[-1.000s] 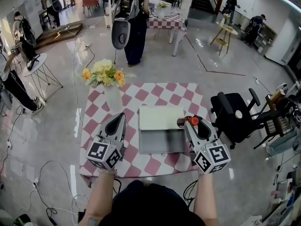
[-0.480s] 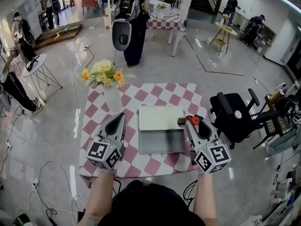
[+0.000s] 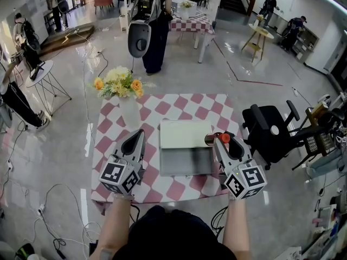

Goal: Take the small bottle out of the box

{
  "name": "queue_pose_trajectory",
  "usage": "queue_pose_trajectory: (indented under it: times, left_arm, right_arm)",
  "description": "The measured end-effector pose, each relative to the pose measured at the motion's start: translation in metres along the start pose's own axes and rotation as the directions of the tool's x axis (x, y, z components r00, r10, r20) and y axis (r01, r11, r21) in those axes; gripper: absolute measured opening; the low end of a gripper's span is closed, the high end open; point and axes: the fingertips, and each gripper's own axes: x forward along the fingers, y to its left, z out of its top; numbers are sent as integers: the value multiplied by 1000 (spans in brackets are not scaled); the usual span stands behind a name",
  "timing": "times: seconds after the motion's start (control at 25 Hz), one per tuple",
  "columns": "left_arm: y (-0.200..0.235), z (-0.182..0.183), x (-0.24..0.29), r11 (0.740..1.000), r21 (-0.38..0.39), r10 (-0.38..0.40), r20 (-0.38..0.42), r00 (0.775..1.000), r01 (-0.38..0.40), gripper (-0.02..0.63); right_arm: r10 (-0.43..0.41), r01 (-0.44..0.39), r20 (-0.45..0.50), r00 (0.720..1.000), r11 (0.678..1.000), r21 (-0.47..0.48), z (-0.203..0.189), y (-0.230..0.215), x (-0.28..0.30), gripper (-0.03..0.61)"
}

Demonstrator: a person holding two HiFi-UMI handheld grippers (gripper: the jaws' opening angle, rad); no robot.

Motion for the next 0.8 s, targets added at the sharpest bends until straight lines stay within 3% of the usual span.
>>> queue_pose_trajectory:
  times: [0.8]
  left_arm:
    - [1, -7, 4, 1000, -6, -1, -9, 1000, 1, 3]
  right_arm:
    - [-5, 5, -9, 1000, 1000, 10, -9, -6, 0, 151]
